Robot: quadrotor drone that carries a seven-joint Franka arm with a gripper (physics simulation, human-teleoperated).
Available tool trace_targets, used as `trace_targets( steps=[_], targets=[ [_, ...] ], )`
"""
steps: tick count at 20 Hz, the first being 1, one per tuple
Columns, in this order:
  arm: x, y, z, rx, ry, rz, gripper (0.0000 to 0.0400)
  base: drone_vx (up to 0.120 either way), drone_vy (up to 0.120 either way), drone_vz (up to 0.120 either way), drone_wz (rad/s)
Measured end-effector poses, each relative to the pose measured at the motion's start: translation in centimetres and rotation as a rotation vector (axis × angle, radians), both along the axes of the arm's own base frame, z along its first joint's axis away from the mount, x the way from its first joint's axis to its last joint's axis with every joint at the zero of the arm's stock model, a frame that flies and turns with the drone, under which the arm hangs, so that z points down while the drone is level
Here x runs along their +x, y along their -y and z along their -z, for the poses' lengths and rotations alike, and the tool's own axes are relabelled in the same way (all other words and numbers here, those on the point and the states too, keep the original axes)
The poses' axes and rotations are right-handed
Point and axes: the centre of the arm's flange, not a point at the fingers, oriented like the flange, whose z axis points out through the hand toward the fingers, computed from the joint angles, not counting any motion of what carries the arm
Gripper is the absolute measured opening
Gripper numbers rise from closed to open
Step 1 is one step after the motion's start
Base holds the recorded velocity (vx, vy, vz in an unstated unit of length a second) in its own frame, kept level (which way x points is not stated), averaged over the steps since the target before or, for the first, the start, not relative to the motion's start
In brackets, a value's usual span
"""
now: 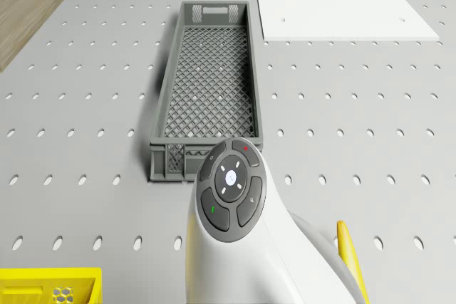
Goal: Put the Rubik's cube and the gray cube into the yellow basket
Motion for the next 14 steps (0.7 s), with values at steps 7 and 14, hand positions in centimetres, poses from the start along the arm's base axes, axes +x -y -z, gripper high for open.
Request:
trace_targets(
  steps=[7,14],
  targets=[
    [0.0,0.0,0.03,0.0,0.0,0.0,0.025,0.0,0.12,0.0,0.0],
    [0.0,0.0,0.04,0.0,0.0,0.0,0.025,0.0,0.12,0.0,0.0]
  ],
)
